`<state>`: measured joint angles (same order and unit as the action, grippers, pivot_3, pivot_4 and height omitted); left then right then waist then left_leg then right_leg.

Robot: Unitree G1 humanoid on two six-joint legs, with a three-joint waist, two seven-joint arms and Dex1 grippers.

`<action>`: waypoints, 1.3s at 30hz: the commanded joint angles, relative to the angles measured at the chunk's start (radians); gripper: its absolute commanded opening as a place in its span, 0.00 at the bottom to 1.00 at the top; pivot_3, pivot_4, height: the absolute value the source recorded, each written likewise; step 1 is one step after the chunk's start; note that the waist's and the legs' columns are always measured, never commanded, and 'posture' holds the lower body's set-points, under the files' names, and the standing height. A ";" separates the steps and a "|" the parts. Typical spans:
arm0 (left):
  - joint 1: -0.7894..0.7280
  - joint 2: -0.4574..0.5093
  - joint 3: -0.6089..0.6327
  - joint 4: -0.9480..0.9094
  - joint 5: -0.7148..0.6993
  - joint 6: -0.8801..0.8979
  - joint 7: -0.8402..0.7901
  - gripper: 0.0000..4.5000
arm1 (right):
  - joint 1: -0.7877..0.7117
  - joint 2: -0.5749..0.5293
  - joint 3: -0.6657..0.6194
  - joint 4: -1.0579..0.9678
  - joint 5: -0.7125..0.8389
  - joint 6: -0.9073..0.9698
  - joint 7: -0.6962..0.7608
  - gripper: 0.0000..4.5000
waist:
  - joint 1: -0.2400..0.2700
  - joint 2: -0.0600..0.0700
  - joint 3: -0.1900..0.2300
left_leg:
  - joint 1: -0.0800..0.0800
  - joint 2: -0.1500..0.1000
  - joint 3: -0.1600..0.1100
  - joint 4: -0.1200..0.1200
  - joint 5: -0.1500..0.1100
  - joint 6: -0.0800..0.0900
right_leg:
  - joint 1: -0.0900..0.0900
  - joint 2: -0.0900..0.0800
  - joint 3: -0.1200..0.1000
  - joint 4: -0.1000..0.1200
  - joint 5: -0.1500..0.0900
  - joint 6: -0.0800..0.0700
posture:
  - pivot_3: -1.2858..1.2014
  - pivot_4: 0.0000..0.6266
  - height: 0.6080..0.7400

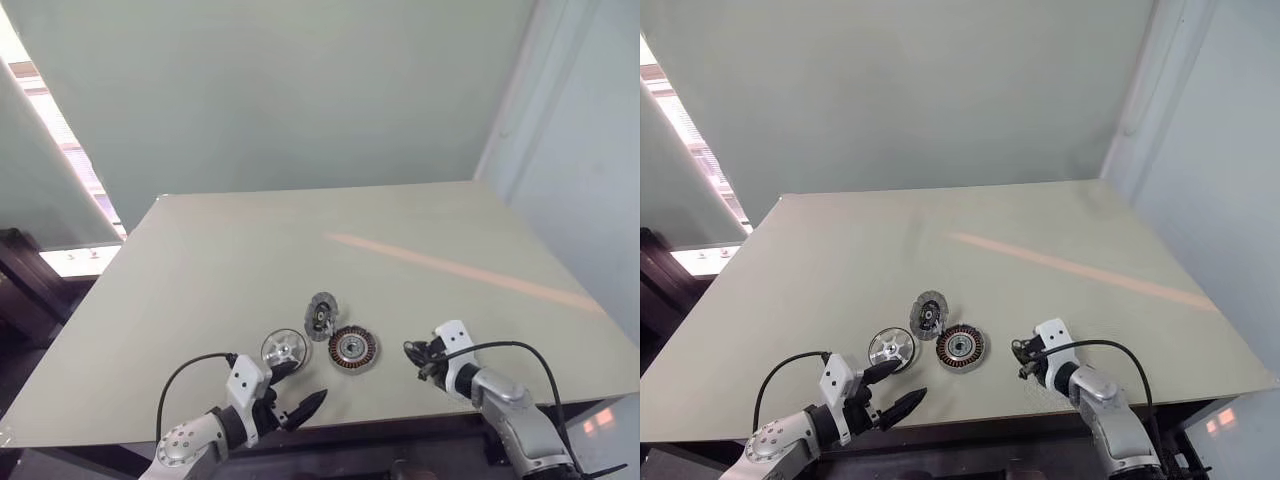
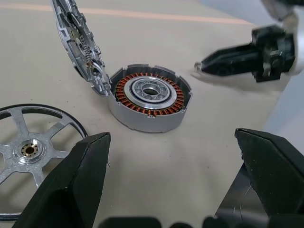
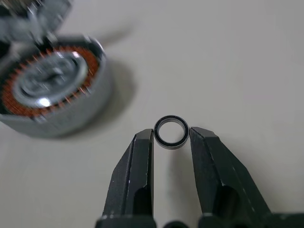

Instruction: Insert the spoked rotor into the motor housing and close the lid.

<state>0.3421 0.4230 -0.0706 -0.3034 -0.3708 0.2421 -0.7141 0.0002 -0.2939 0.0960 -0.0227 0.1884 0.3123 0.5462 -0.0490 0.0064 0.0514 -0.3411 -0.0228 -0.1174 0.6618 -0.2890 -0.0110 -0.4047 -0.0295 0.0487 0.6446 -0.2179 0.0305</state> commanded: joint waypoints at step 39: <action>-0.047 -0.007 0.012 0.045 0.030 -0.078 0.009 1.00 | -0.198 0.103 0.248 -0.017 -0.096 0.128 -0.016 0.18 | 0.000 0.000 0.000 | 0.000 0.000 -0.001 0.000 0.000 0.000 | -0.001 0.000 0.000 0.000 0.000 0.000 | 0.52 0.00 1.00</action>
<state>0.3048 0.4124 -0.0677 -0.2466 -0.3469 0.1841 -0.7009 -0.1830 -0.1989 0.3442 -0.0209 0.0960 0.4616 0.5262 -0.0492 0.0062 0.0512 -0.3414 -0.0231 -0.1180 0.6615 -0.2889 -0.0110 -0.4055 -0.0296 0.0483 0.6446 -0.2177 0.0308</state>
